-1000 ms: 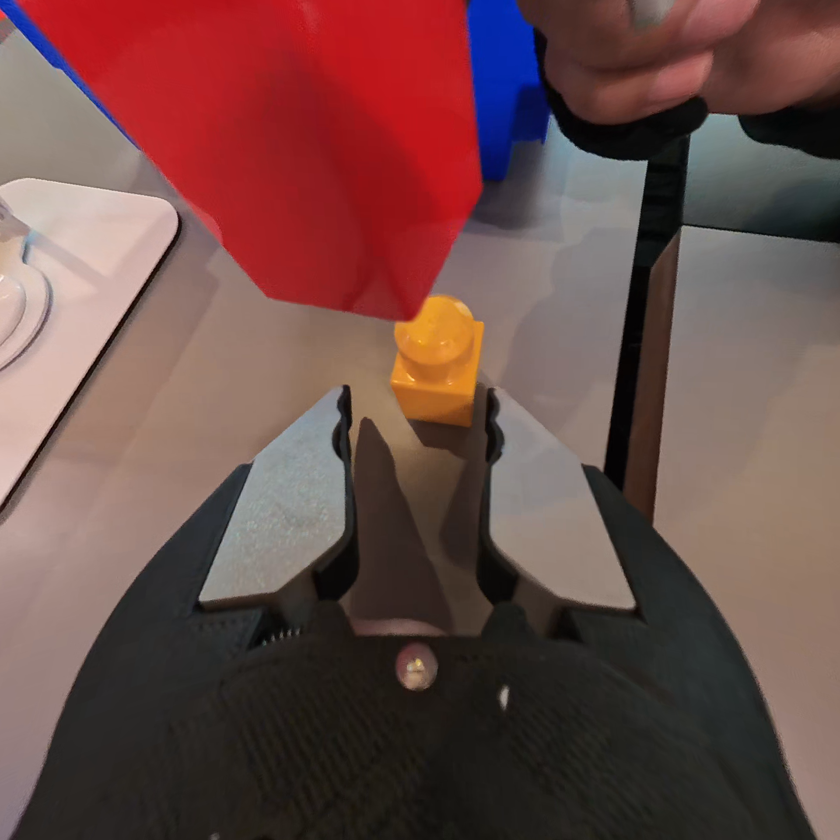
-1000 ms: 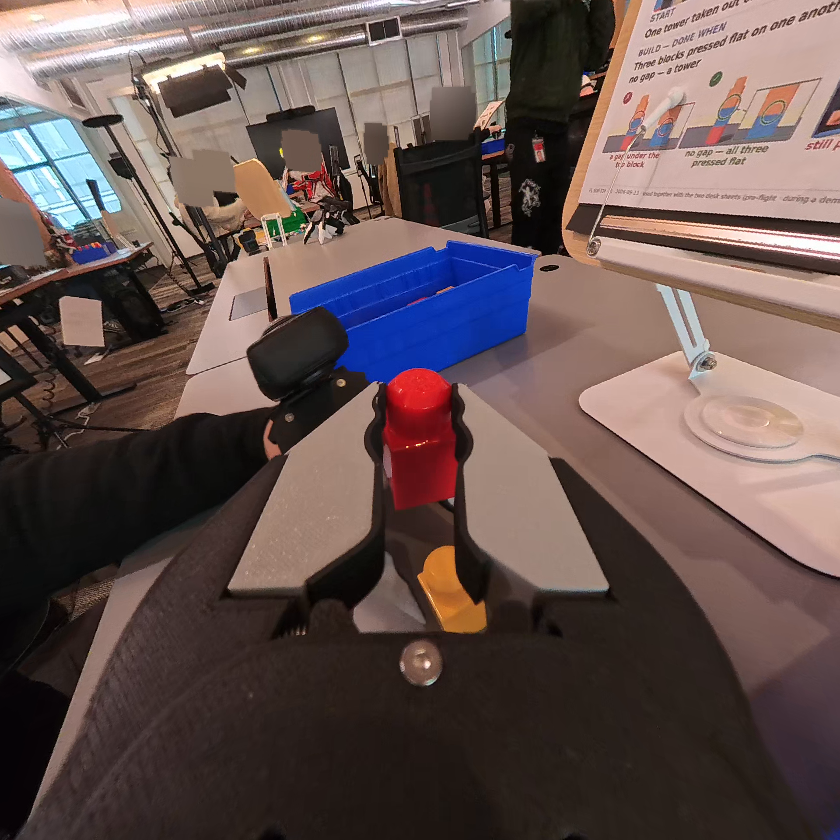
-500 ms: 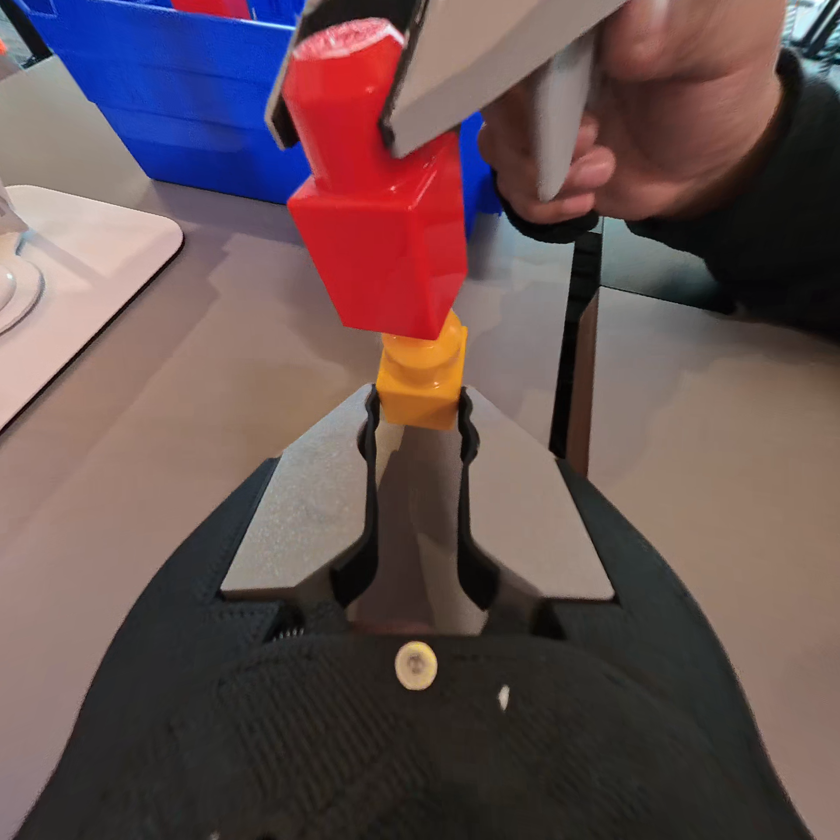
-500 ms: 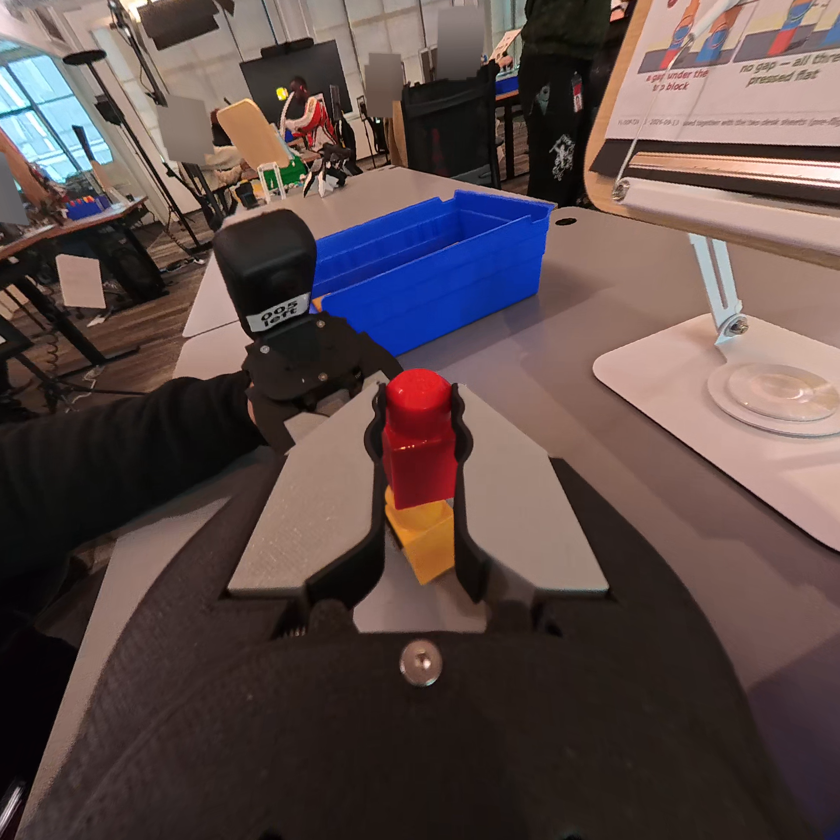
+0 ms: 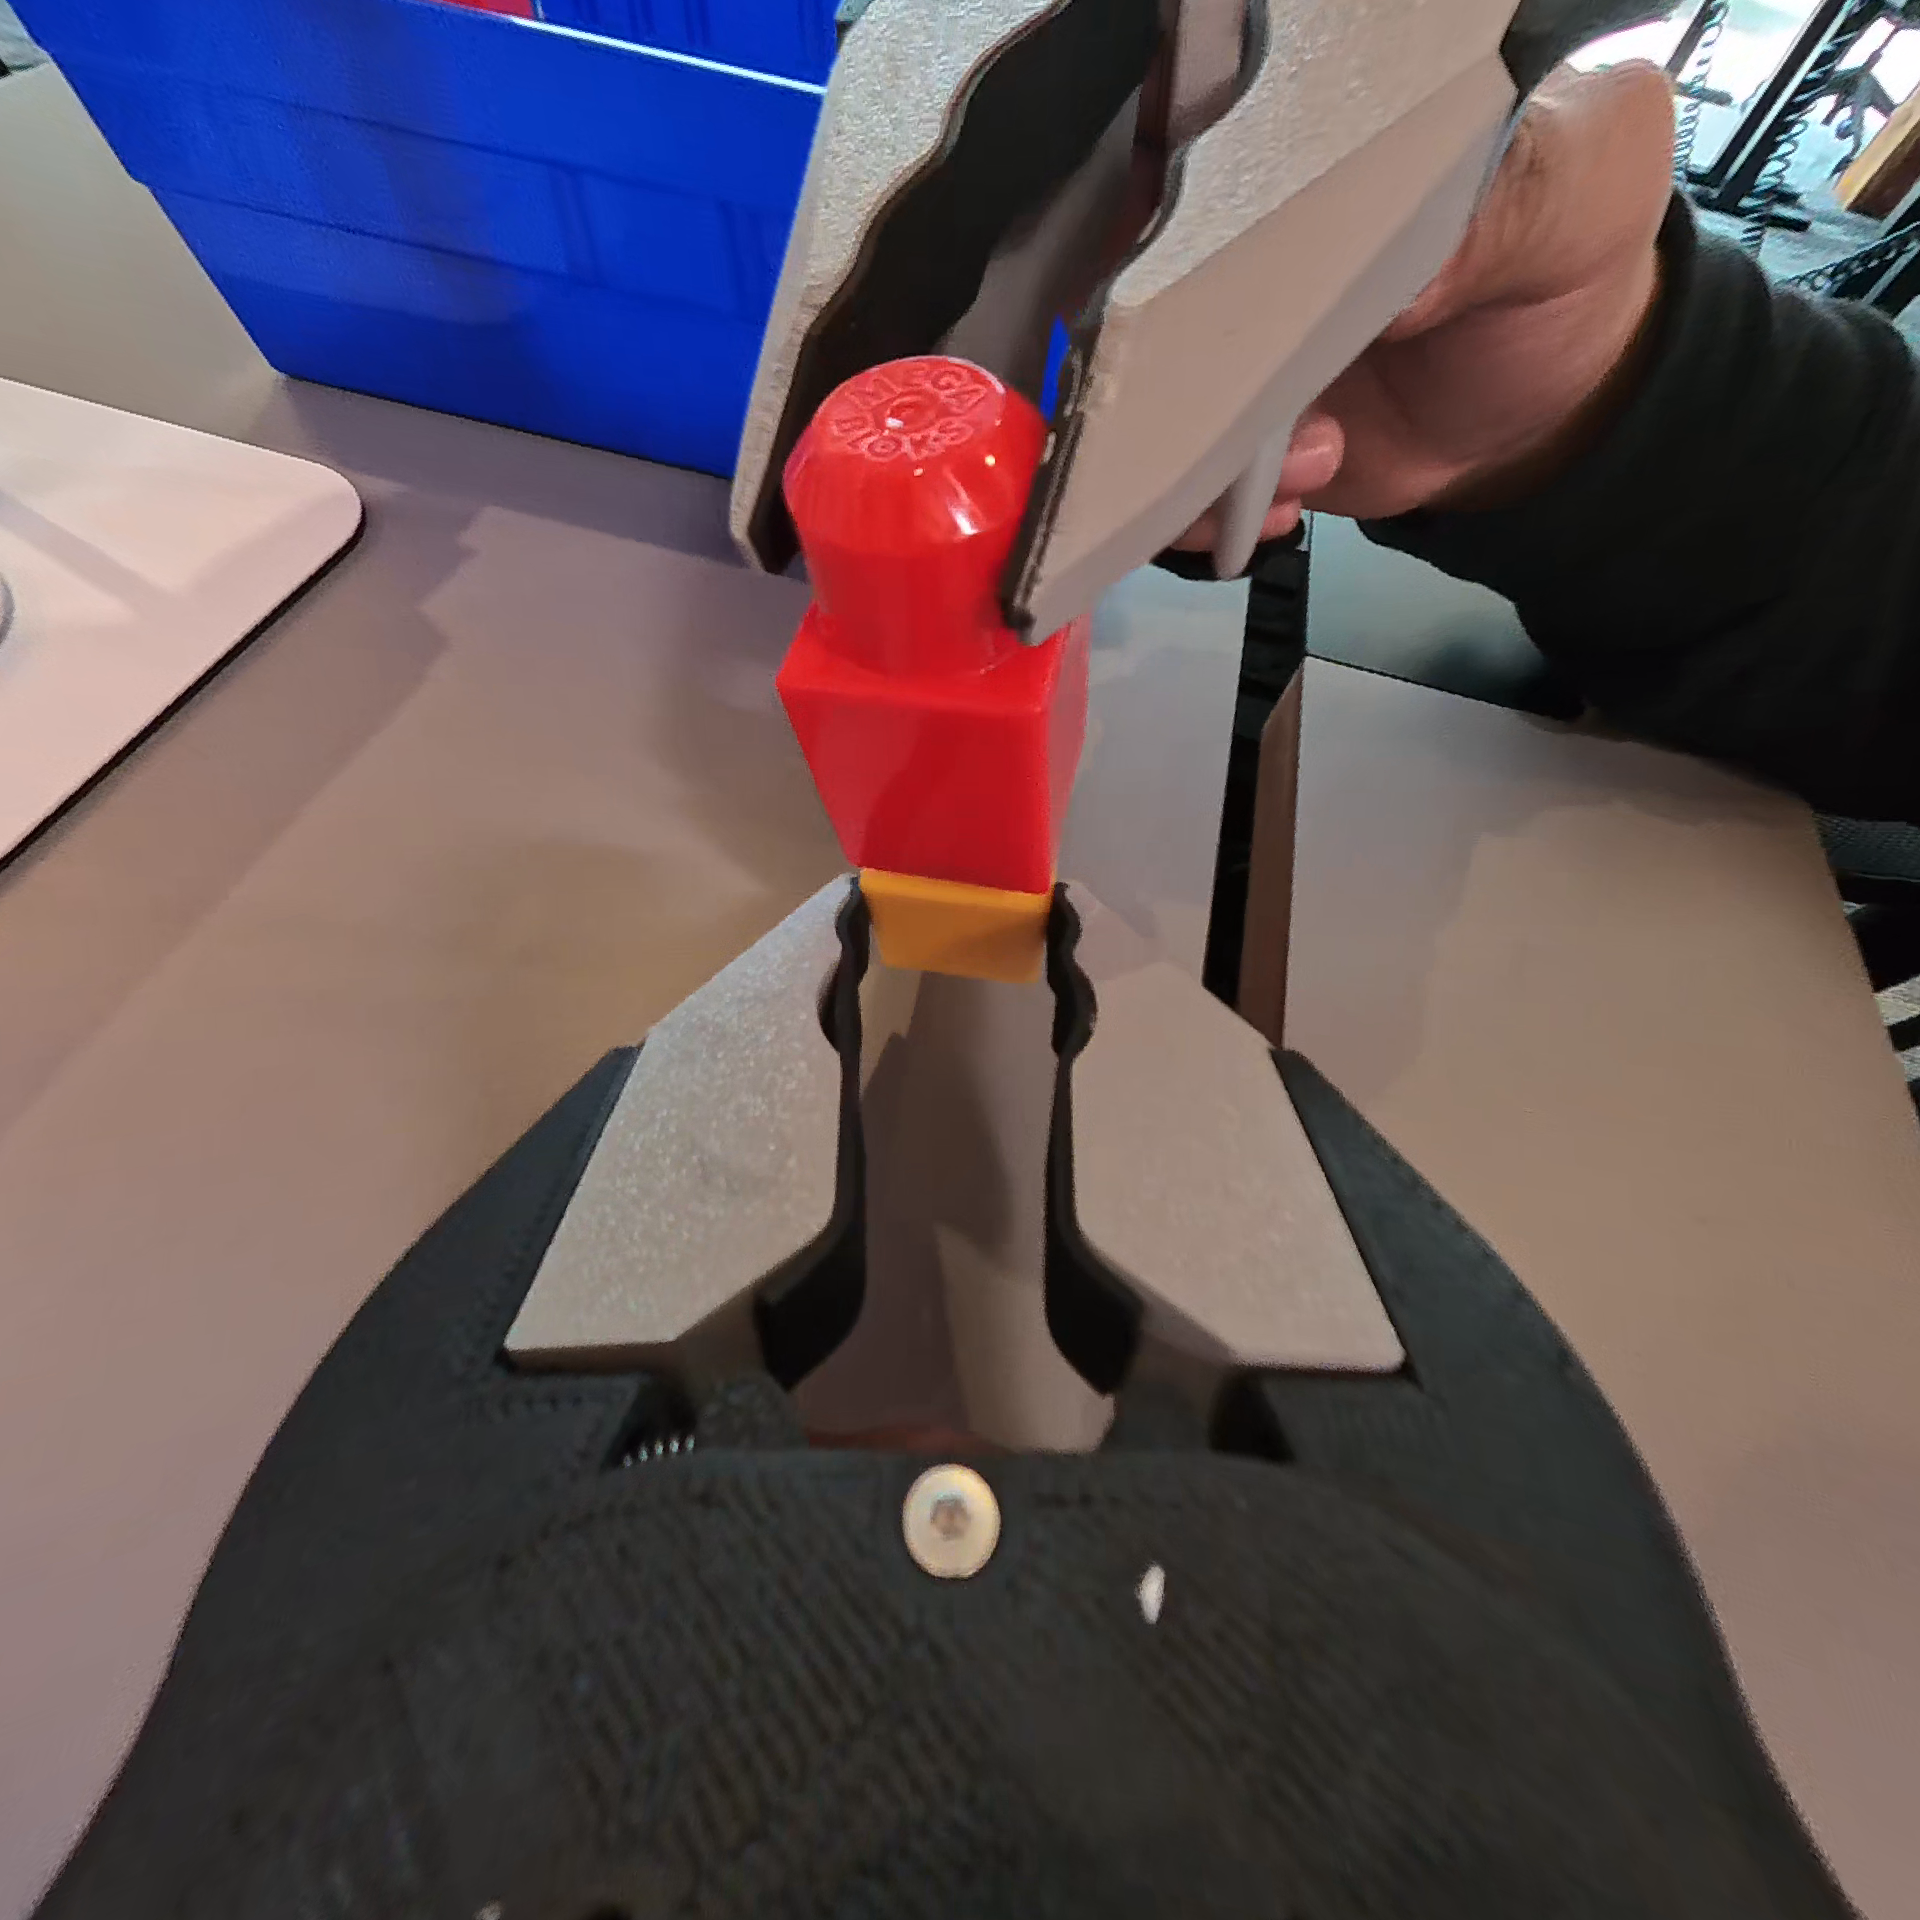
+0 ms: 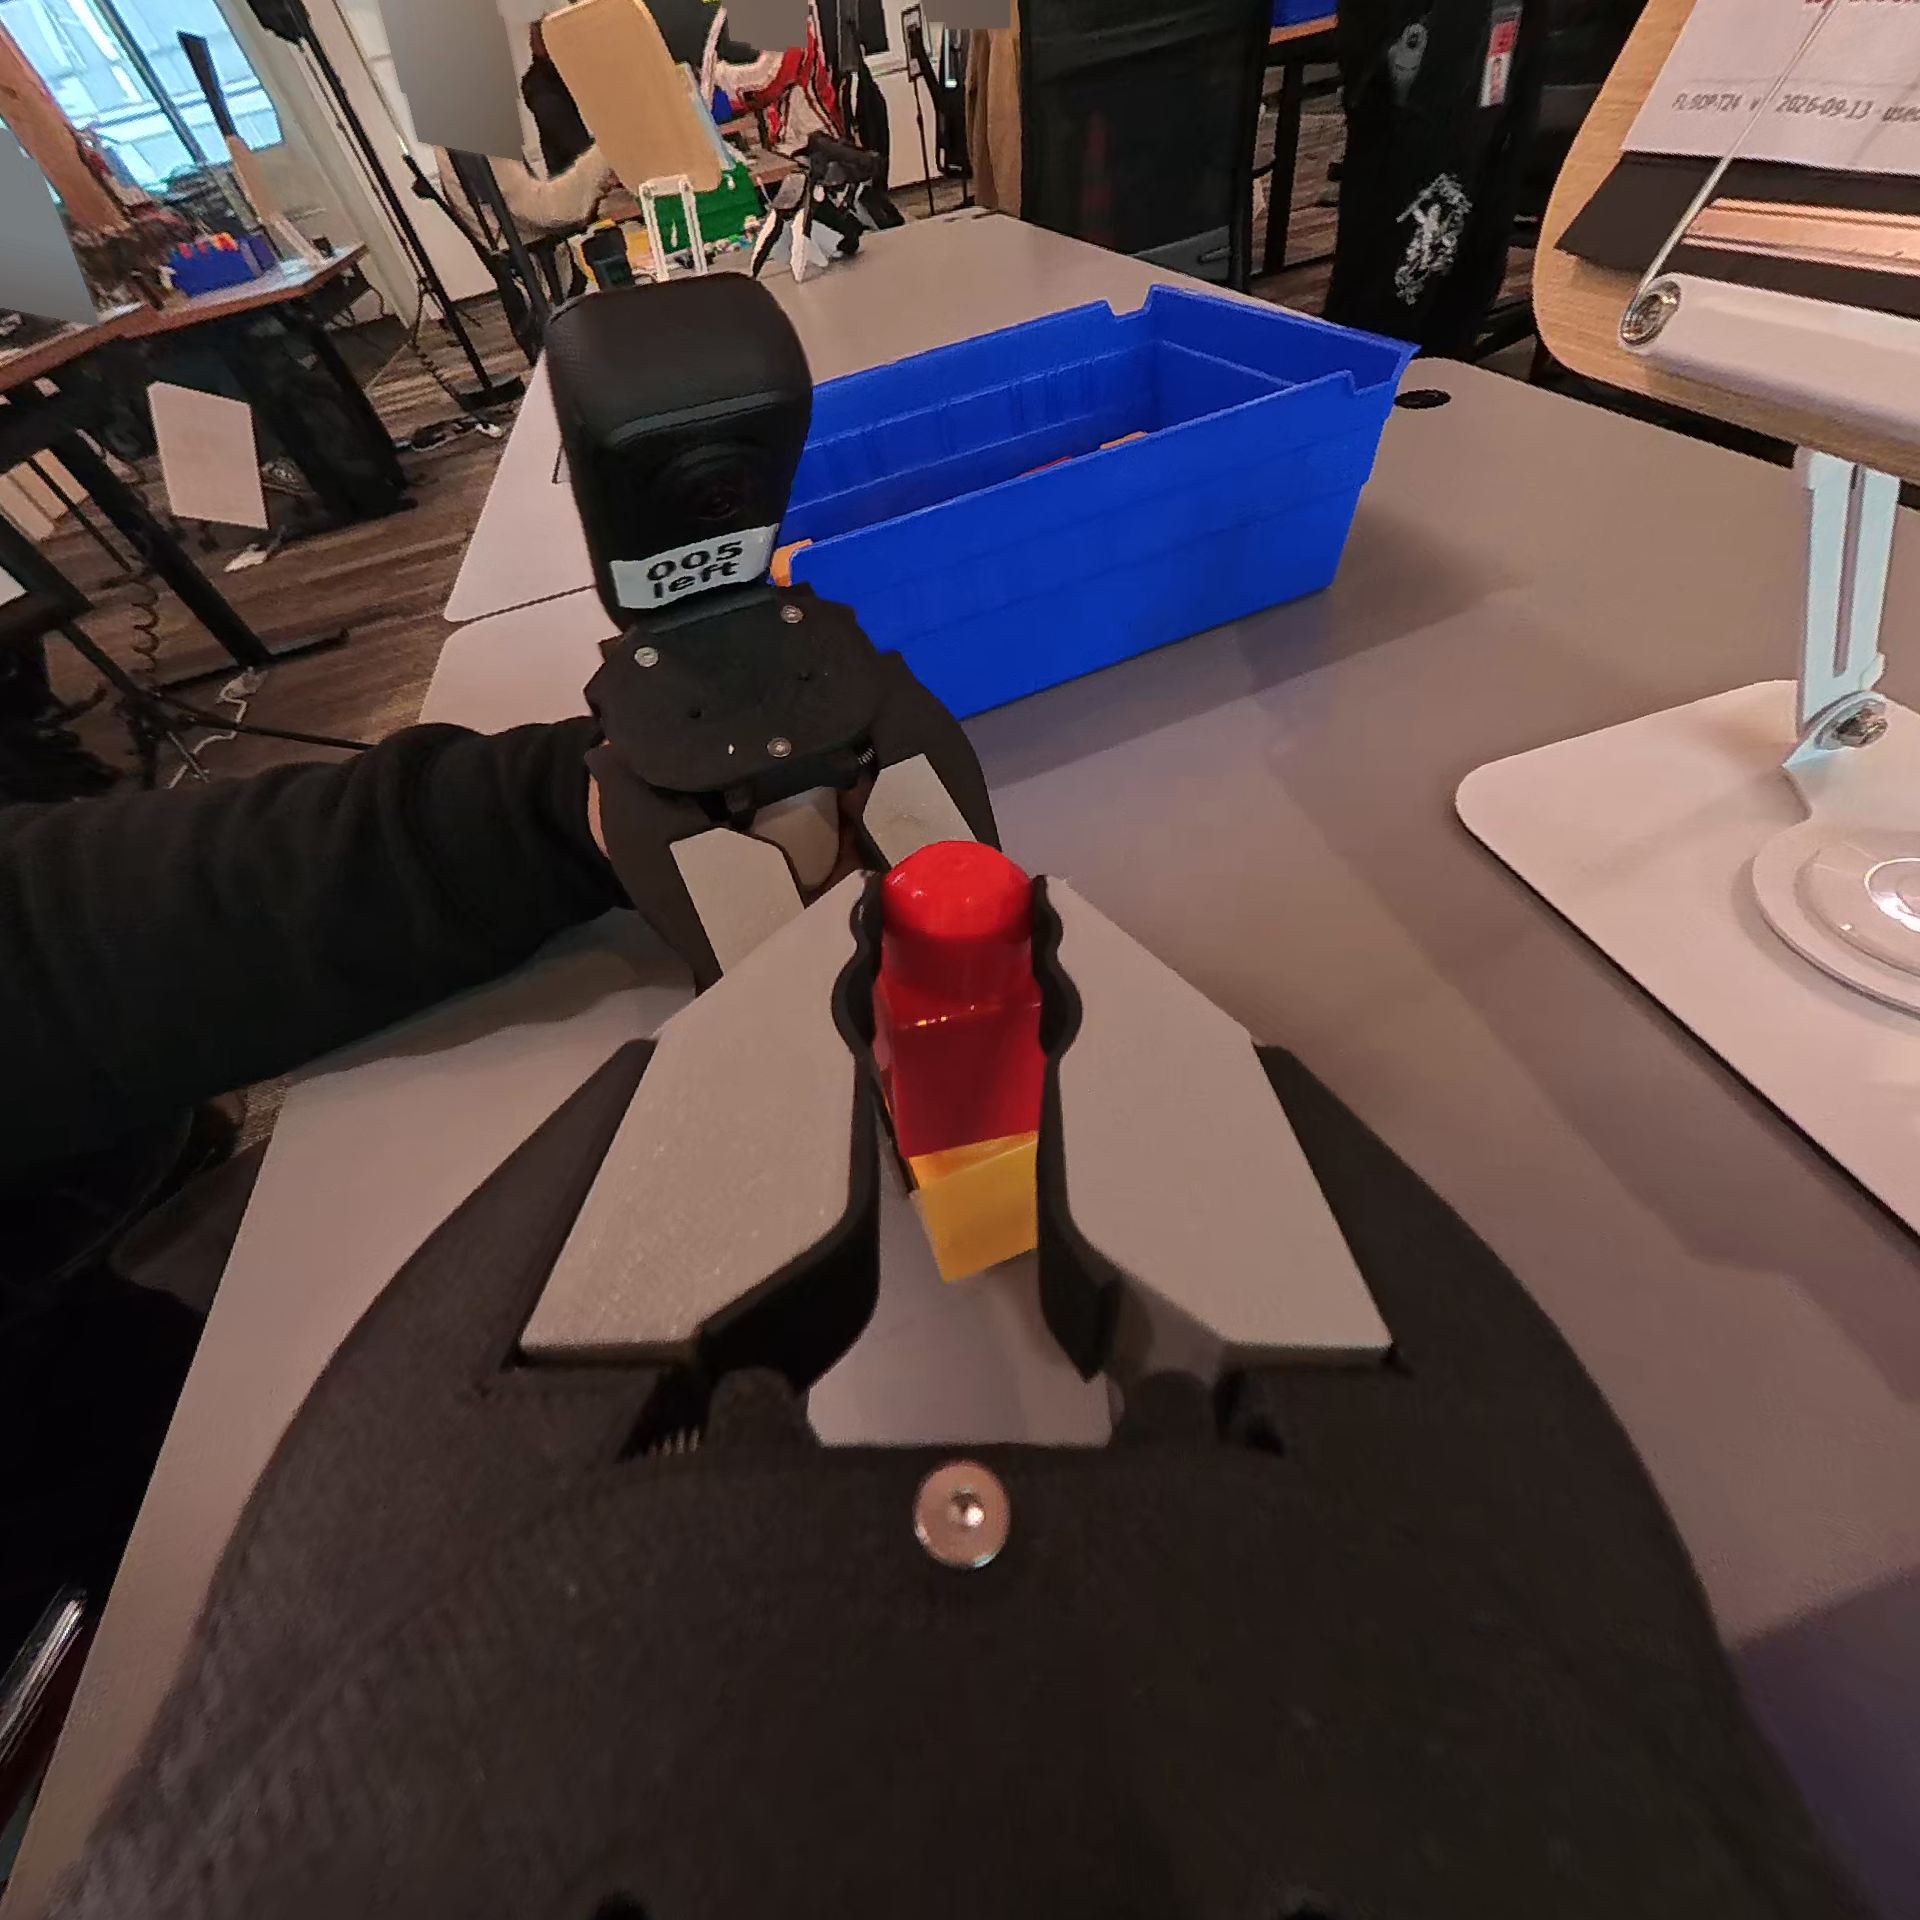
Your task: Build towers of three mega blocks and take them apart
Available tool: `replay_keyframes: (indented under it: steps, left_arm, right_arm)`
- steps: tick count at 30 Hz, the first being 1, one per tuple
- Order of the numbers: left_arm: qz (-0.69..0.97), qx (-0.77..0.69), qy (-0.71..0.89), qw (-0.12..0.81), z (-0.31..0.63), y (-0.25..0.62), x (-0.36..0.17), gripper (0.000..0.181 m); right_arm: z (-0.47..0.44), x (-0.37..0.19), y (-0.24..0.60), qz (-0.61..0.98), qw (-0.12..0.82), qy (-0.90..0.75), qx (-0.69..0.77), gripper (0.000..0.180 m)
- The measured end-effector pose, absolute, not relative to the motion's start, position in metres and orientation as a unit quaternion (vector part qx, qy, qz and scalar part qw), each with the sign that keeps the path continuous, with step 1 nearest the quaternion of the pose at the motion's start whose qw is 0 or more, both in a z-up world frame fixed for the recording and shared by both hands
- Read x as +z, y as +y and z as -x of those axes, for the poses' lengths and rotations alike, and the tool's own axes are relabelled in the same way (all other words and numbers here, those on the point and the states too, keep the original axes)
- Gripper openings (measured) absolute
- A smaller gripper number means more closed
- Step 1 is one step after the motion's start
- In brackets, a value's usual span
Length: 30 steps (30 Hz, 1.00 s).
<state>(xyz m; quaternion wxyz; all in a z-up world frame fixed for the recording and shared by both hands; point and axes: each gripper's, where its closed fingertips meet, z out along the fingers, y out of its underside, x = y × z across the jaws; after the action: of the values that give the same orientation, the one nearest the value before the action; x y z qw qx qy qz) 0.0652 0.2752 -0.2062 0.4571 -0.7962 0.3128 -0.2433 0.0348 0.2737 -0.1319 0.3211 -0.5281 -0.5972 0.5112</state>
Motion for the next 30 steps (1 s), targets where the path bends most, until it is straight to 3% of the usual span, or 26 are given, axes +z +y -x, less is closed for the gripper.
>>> replay_keyframes:
  steps: [7,19,30]
  left_arm:
    - [0.756,-0.324,0.354,0.445,-0.082,0.250,-0.196,0.031]
    - [0.805,-0.230,0.294,0.461,-0.060,0.280,-0.207,0.032]
    - [0.736,-0.350,0.332,0.476,-0.077,0.248,-0.178,0.031]
  right_arm:
    - [-0.045,-0.125,0.247,0.475,0.279,-0.633,0.544,0.025]
    - [-0.034,-0.137,0.279,0.549,0.333,-0.597,0.480,0.025]
    - [-0.050,-0.114,0.252,0.477,0.283,-0.612,0.564,0.025]
